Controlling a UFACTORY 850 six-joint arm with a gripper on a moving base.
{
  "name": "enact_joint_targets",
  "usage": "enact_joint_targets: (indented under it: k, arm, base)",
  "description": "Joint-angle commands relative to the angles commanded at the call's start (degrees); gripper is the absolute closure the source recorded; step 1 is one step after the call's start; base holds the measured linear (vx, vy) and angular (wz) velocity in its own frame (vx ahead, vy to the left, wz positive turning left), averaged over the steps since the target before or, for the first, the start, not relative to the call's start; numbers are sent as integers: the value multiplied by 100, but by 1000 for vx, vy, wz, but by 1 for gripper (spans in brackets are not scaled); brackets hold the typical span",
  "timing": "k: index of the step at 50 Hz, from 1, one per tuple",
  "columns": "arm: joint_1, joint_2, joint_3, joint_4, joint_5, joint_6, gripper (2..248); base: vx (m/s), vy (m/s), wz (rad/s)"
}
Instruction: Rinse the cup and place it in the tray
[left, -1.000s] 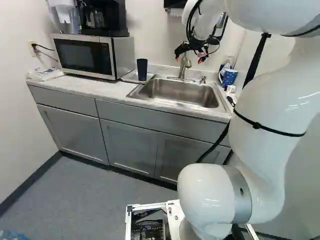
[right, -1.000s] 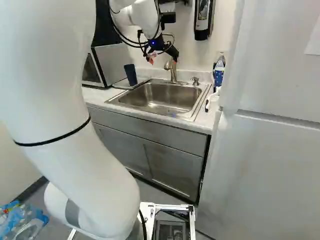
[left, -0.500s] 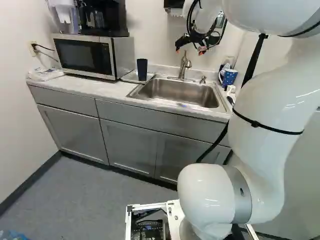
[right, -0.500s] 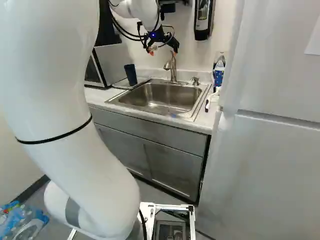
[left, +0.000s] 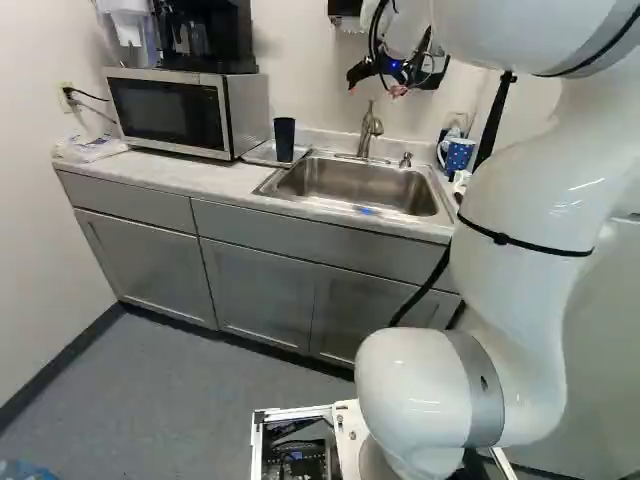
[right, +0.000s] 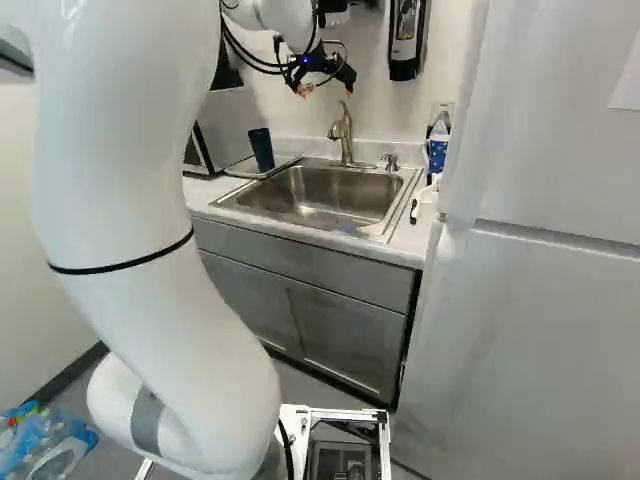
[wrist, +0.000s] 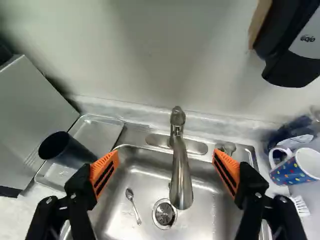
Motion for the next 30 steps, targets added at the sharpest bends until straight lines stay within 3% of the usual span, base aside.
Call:
enact_joint_targets:
  k: [30]
  arm:
    - [271, -842, -956, 0, 598, 0, 3]
  base:
    - [0, 0, 0]
